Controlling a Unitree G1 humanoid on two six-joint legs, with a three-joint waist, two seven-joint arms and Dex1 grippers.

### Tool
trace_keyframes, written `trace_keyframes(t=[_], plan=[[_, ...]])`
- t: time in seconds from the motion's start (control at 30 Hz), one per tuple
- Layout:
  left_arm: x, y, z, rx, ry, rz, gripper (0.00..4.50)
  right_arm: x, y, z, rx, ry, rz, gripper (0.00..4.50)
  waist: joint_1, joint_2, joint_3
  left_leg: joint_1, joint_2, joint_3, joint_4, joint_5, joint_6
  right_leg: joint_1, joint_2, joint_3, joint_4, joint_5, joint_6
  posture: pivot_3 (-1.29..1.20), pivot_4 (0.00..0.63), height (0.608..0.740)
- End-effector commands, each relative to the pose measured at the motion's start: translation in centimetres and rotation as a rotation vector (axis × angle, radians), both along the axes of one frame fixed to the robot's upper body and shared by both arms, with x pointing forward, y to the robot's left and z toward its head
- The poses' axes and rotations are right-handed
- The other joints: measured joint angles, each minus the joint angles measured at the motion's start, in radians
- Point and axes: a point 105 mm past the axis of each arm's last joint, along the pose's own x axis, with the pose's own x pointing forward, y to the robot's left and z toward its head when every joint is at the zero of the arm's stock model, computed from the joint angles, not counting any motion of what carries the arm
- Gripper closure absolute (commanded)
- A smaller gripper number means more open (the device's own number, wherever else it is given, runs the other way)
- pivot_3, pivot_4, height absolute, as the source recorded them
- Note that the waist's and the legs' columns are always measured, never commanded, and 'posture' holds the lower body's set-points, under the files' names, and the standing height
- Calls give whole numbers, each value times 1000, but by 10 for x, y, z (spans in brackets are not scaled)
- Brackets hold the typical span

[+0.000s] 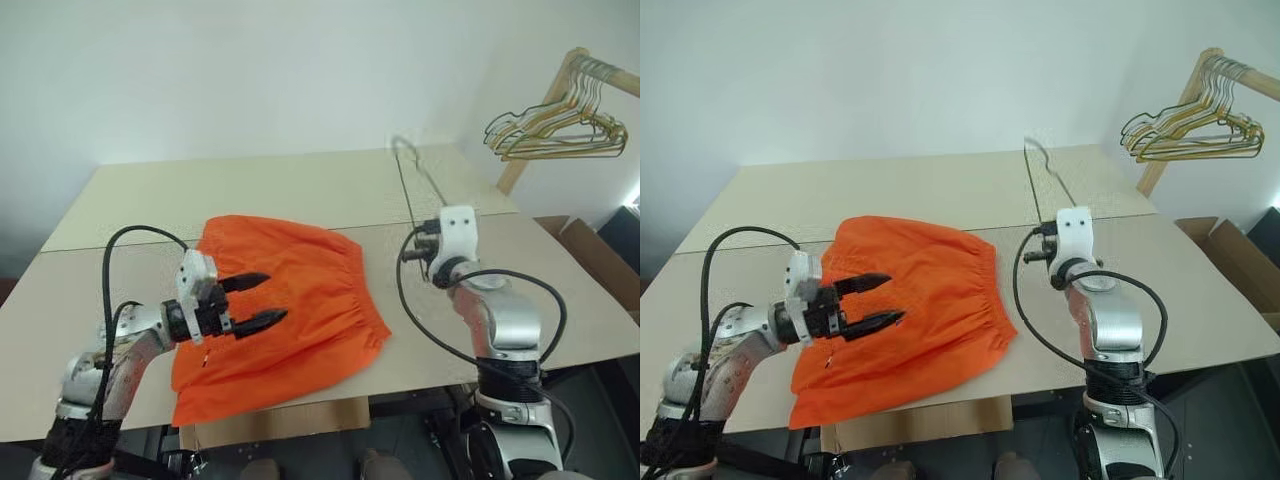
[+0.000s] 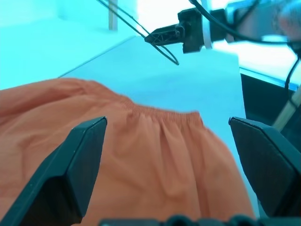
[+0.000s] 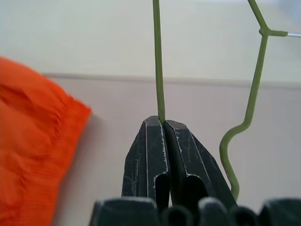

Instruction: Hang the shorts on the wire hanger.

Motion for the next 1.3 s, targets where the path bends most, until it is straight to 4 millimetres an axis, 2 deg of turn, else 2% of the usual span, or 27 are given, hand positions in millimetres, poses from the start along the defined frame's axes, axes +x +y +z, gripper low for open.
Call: trace_keyframes(t=[0.03, 0.13, 0.23, 0.4, 0.7, 0.77, 0.87, 1.17, 1.3], plan=[[18, -5, 45, -285, 0, 47, 0, -19, 45, 43, -131, -363, 187, 4437, 7, -2, 0, -1, 0, 0, 1, 0, 0, 0, 0, 0, 0, 0, 1, 53, 0, 740], [26, -8, 68, -409, -30, 71, 0, -34, 72, 48, -215, -496, 305, 4437, 1, -2, 0, -1, -1, -1, 2, 0, 0, 0, -1, 1, 0, 1, 1, 52, 0, 740], [33, -4, 87, -509, -40, 95, 0, -51, 95, 43, -247, -583, 415, 4437, 0, -3, 0, 0, -2, -2, 2, 0, 0, 1, -1, 2, 0, 1, 1, 52, 0, 740], [34, 1, 94, -532, -45, 98, 0, -64, 110, 40, -231, -642, 487, 4437, 1, -3, 0, 1, -2, -2, 2, 0, -1, 1, 0, 2, 0, 1, 1, 53, 0, 740], [31, 1, 96, -528, -64, 80, 0, -74, 115, 25, -276, -657, 581, 4437, 6, -4, 0, 2, -2, -1, 2, 1, -2, 3, 0, 1, 0, 1, 1, 53, 0, 740], [29, -1, 95, -531, -56, 56, 383, -72, 114, 22, -291, -653, 573, 4500, 9, -4, 0, 2, -2, 0, 2, 1, -2, 3, 0, 1, 0, 2, 1, 53, 0, 740], [29, -2, 95, -530, -50, 54, 1213, -67, 110, 22, -296, -651, 539, 4500, 10, -4, 0, 2, -2, 0, 2, 1, -2, 3, 0, 1, 0, 2, 0, 54, 0, 740], [34, -2, 92, -520, -51, 98, 4446, -58, 104, 26, -344, -670, 466, 4500, 24, -4, 0, 2, -2, 1, 2, 2, -3, 3, 0, 1, 0, 2, 0, 51, 0, 740], [33, -4, 91, -514, -61, 96, 4481, -58, 105, 26, -367, -689, 467, 4500, 24, -5, 0, 2, -2, 1, 2, 2, -3, 3, 0, 1, 0, 2, 0, 51, 0, 740]])
